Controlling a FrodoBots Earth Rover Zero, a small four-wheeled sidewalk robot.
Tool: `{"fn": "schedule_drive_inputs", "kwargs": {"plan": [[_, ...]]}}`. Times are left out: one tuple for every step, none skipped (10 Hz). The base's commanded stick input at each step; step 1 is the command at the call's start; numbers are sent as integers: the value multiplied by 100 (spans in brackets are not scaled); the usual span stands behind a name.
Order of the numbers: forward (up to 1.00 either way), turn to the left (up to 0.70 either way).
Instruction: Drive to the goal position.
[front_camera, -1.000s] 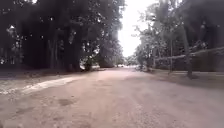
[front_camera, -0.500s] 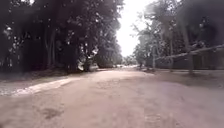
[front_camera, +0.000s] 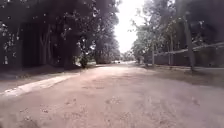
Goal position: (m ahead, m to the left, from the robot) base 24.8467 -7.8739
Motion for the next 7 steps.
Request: {"fn": "schedule_drive_inputs", "kwargs": {"plan": [[70, 11], [70, 21], [70, 0], [70, 0], [70, 0], [70, 0], [70, 0]]}}
